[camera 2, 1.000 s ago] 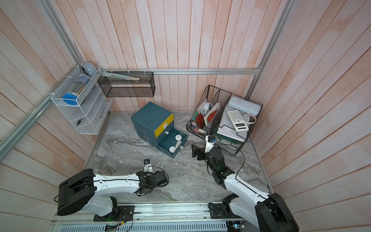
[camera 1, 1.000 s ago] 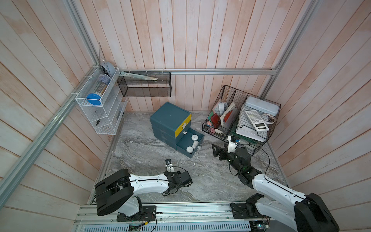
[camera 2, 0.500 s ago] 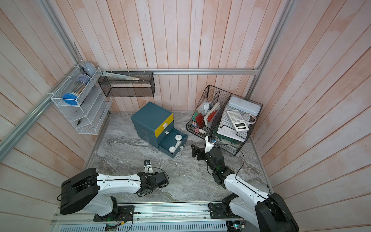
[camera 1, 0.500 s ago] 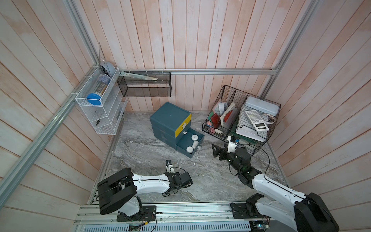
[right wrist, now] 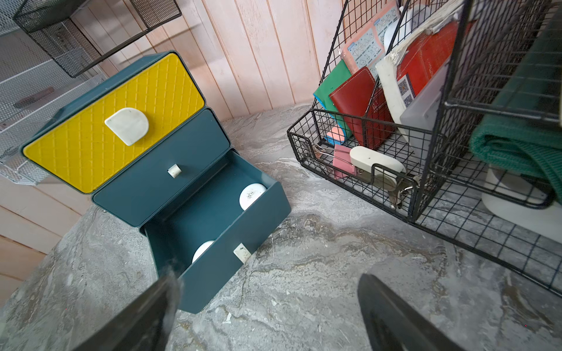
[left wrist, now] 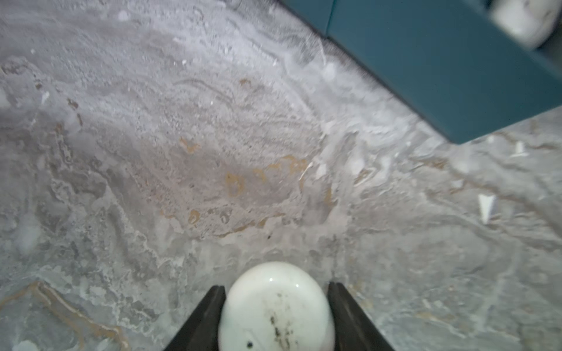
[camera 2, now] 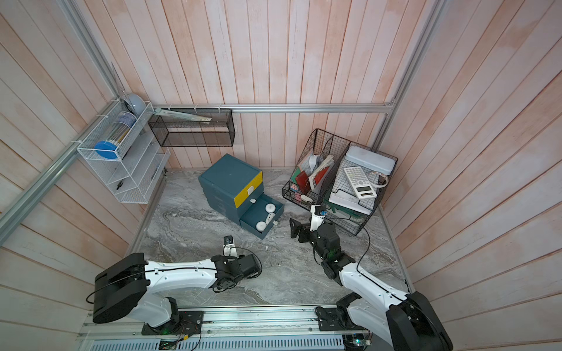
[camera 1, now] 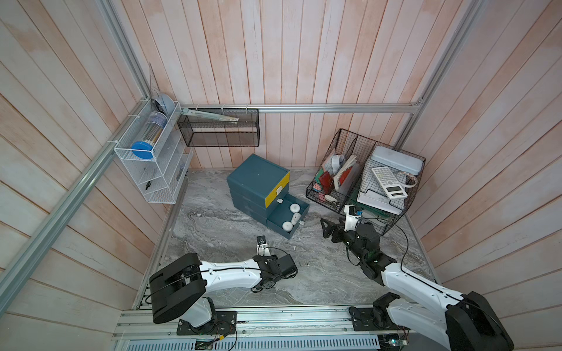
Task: Put the bluetooth earphones in the drawer according to color
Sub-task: Place the bluetooth earphone in the drawer.
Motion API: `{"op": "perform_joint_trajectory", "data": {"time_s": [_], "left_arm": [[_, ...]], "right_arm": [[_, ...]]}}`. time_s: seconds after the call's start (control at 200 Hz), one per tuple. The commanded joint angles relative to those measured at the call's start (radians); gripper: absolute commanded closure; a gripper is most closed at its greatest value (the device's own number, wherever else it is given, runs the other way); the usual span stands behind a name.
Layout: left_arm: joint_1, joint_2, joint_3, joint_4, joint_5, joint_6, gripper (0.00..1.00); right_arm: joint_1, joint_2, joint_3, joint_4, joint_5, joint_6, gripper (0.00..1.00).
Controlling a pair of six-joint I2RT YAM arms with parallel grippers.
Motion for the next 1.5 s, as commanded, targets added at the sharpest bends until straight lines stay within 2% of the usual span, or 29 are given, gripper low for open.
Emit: {"op": "perform_joint_trajectory", "data": {"time_s": [0.0, 0.135, 0.305, 0.56, 0.815, 1.07, 1.39, 1.495], "left_arm": [[0.016, 0.004, 0.068, -0.052, -0.091, 0.072, 0.56], [0.047, 0.015, 0.141, -0.036, -0.120, 0.166, 0.56], [0.080, 0.101, 0.280, -0.087, -0.175, 0.281, 0.57], [0.149, 0.228, 0.445, -0.040, -0.165, 0.452, 0.56], [0.218, 0.358, 0.602, -0.002, -0.173, 0.570, 0.57], [0.255, 0.482, 0.729, 0.009, -0.207, 0.636, 0.57], [0.278, 0.584, 0.810, 0.022, -0.257, 0.679, 0.57], [0.283, 0.596, 0.814, 0.022, -0.259, 0.673, 0.52]], "right_arm": [[-0.005, -0.008, 0.022, 0.007, -0.009, -0.001, 0.02], [-0.005, -0.005, 0.026, 0.002, -0.007, 0.000, 0.02], [-0.005, 0.013, 0.046, -0.028, -0.008, -0.008, 0.02], [-0.005, 0.031, 0.083, -0.090, 0.005, -0.035, 0.02], [-0.006, 0.033, 0.092, -0.120, 0.046, -0.035, 0.02], [-0.016, 0.040, 0.101, -0.143, 0.072, -0.028, 0.02], [-0.026, 0.050, 0.109, -0.157, 0.077, -0.022, 0.02], [-0.028, 0.050, 0.109, -0.158, 0.074, -0.021, 0.02]]}}
